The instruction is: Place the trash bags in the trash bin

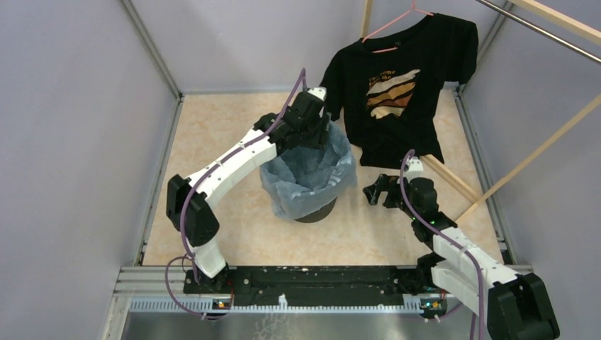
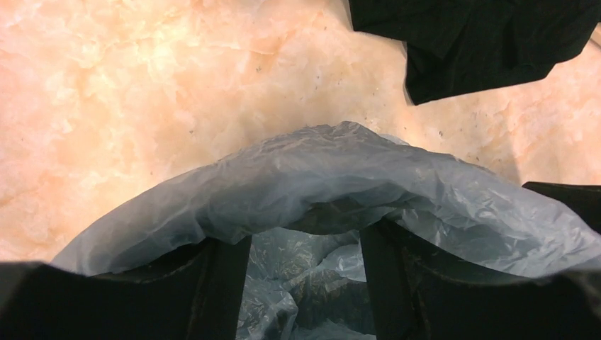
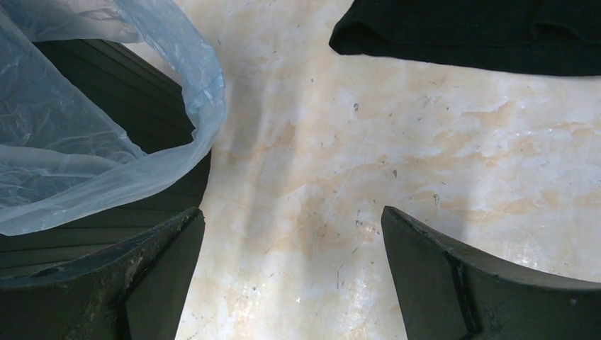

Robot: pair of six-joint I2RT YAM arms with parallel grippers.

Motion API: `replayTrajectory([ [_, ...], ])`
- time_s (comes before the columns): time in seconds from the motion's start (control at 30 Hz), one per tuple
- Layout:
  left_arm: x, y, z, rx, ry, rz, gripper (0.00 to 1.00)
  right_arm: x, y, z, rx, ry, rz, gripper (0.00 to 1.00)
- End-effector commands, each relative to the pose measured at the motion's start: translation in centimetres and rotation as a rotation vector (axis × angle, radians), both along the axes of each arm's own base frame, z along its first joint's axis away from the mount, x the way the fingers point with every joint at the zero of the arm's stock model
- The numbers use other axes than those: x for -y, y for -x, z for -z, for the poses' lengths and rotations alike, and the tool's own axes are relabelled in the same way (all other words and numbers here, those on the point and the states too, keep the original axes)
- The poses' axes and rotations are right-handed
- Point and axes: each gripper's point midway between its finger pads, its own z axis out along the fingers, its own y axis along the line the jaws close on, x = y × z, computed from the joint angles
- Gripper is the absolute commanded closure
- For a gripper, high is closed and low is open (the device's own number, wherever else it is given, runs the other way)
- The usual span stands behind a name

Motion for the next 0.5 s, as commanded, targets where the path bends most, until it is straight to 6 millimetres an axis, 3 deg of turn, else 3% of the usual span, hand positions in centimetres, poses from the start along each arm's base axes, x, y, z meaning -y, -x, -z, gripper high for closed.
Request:
replayTrajectory([
  [0.0, -0.4, 1.7, -1.5, -0.006, 0.05, 0.026, 0.32, -0.3, -0.8, -1.8, 0.065, -0.021, -0.001, 0.05],
  [0.1, -1.8, 4.7, -0.6, -0.061, 0.072, 0.042, 0.26, -0.4, -0.9, -1.7, 0.06, -0.02, -0.005, 0.05],
  [0.23, -3.0, 7.7, -0.1, -0.079, 0.127, 0.072, 0.09, -0.6, -1.1, -1.4, 0.041, -0.016, -0.014, 0.05],
  [0.47, -3.3, 8.5, 6.5, -0.205, 0.069, 0.035, 0.13, -0.7, -1.2, -1.1, 0.025, -0.008, -0.019, 0.06],
])
